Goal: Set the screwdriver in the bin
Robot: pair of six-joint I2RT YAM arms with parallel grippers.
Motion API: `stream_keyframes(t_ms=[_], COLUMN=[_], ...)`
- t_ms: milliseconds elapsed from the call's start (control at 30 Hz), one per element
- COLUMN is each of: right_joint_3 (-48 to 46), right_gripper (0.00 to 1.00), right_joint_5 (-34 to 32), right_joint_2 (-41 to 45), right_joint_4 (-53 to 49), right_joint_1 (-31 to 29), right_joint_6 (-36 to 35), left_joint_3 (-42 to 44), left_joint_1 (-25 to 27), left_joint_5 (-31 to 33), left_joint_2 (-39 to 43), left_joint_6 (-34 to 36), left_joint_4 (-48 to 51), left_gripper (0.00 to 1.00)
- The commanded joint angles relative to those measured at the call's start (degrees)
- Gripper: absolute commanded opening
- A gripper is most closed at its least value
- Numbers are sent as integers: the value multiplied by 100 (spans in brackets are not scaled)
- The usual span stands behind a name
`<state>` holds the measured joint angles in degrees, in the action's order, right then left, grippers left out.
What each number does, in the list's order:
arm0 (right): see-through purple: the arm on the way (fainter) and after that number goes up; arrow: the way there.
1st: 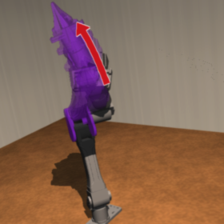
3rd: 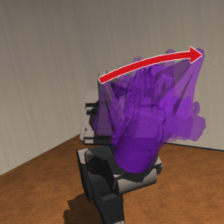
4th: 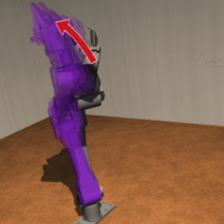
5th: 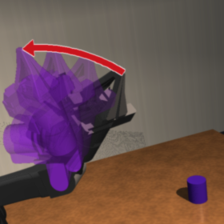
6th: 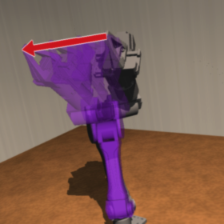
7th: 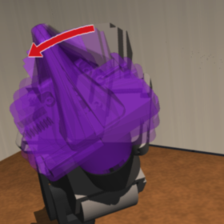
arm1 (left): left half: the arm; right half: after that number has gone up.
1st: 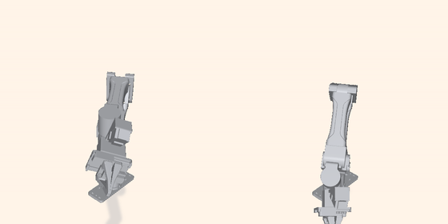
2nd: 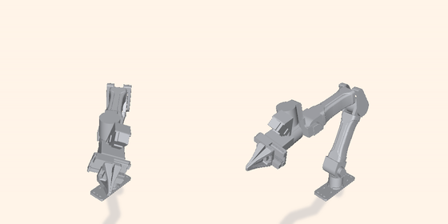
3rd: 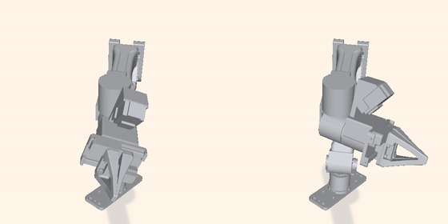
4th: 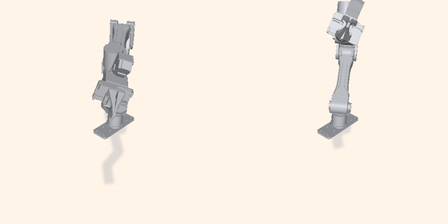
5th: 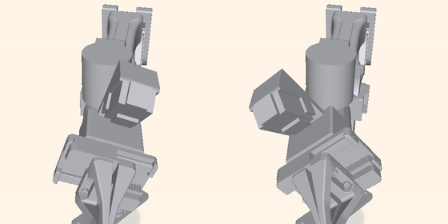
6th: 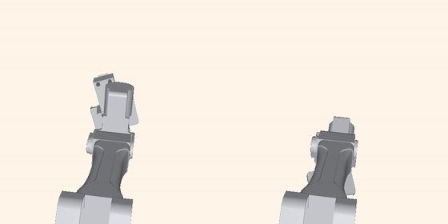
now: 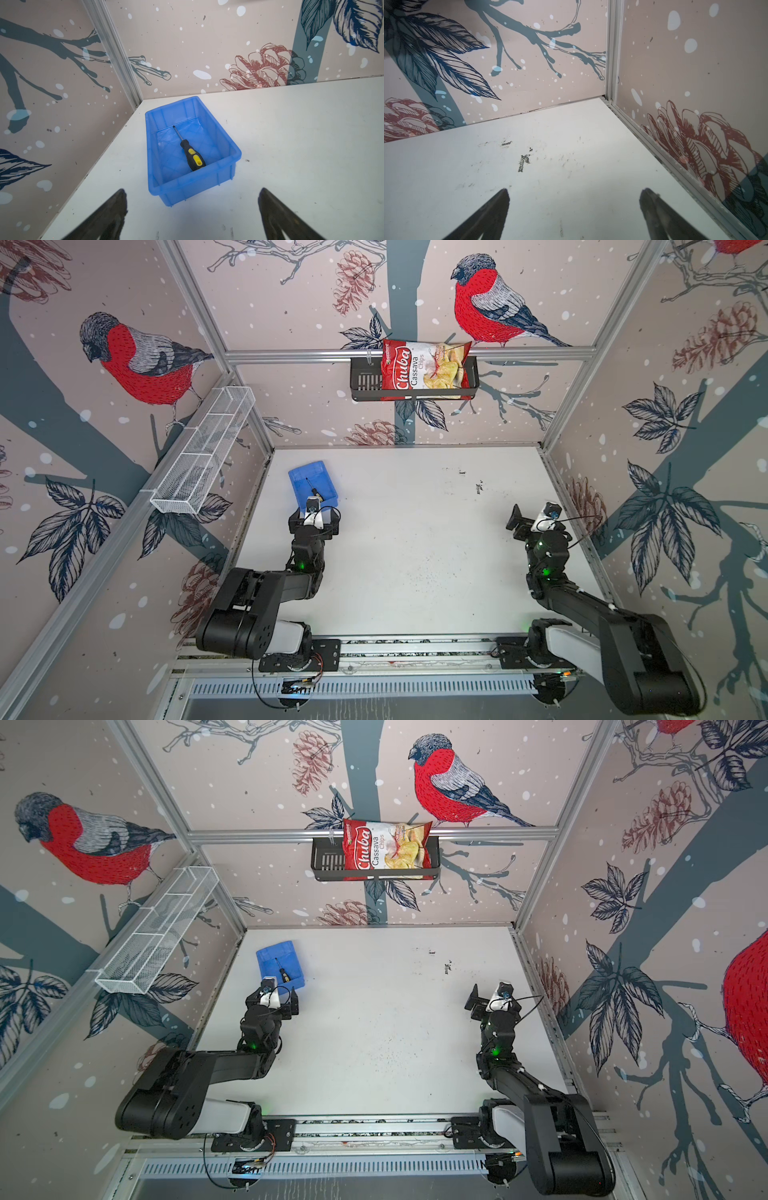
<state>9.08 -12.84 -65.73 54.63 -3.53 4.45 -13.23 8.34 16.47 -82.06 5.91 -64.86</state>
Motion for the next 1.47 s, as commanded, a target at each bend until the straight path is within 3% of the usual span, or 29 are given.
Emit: stream_keyframes(t_ms=[0, 133, 400, 467, 1433], right_joint_3=[-29, -2, 314, 454, 451], right_gripper=[98, 98, 100, 100, 99], right_joint_5=[116, 229, 376, 420, 374], right_joint_2=[-328, -957, -2083, -2006, -2017], right_joint_4=[806, 1242, 1747, 1326, 1378], right_joint_1=[51, 100, 248, 265, 234], right_joint_6=[-14, -43, 10, 25, 3], left_joint_3=[103, 232, -12, -4, 5], left_joint_1=[-148, -310, -460, -469, -473], left_joint_5=[-83, -76, -238, -250, -249], left_joint_2=[-302, -795, -727, -758, -741], left_joint_6=[-245, -421, -598, -591, -583], left_joint_4=[-973, -1642, -1015, -1086, -1090], left_gripper=[97, 97, 98, 98, 97])
